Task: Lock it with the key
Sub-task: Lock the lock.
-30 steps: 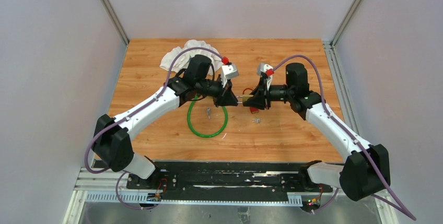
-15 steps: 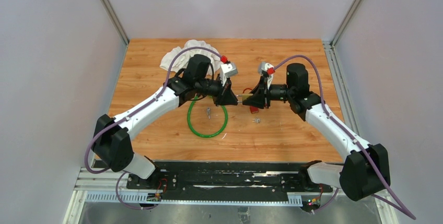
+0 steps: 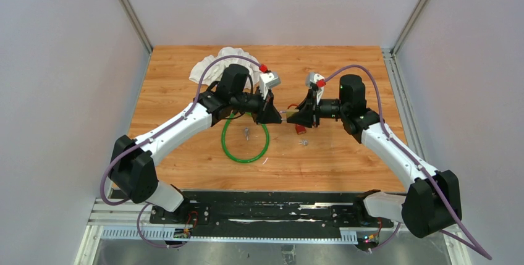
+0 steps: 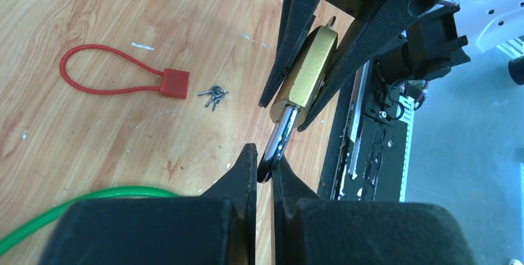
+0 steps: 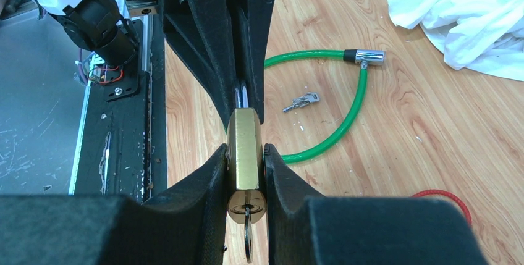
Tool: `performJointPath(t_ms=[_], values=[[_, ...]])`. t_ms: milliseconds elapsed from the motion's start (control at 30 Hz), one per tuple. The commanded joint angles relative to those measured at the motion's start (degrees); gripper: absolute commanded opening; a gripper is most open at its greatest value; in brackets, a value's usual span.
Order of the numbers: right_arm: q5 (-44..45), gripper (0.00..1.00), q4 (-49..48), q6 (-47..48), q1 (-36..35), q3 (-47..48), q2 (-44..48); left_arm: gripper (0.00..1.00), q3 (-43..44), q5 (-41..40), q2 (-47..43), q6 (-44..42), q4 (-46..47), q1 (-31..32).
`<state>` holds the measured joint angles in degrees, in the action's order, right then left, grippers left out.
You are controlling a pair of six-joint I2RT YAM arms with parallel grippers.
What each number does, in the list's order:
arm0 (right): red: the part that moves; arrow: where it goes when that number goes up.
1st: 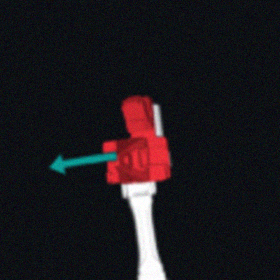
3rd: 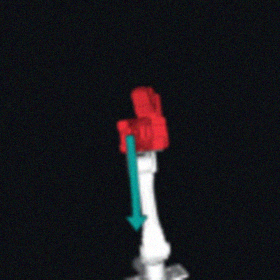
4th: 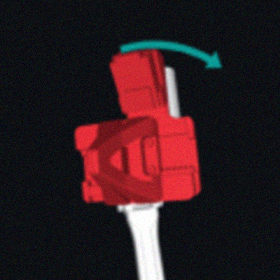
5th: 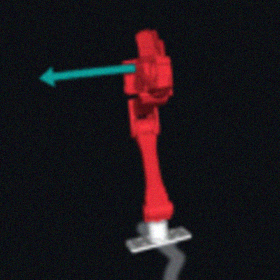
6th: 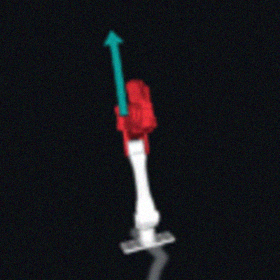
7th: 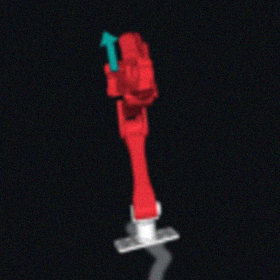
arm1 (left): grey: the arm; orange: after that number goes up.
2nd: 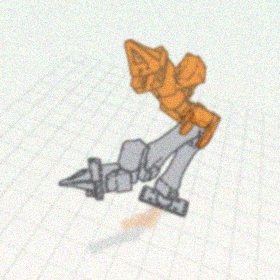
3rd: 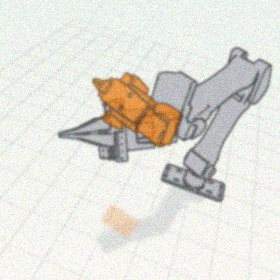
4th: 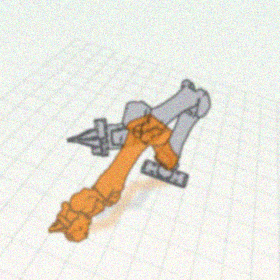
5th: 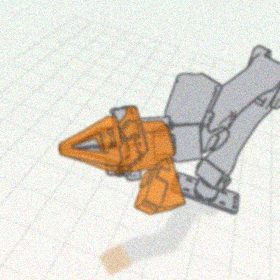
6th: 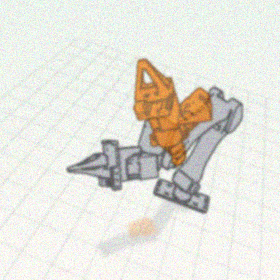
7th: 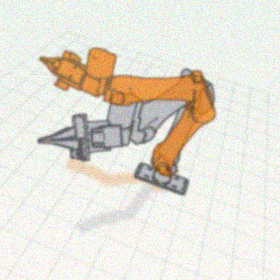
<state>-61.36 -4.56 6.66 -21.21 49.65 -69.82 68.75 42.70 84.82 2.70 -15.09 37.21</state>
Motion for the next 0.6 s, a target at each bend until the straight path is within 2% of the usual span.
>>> performJointPath(t_ms=[0,567], values=[[-2.7,0.01,-9.4,-2.9,-4.7,0.4,0.2,0.0,2.9,5.4,1.6,6.5,16.9,4.5],[-0.8,0.01,-3.0,2.9,-7.5,2.6,-0.7,0.0,6.8,7.0,2.7,9.1,17.4,5.1]])
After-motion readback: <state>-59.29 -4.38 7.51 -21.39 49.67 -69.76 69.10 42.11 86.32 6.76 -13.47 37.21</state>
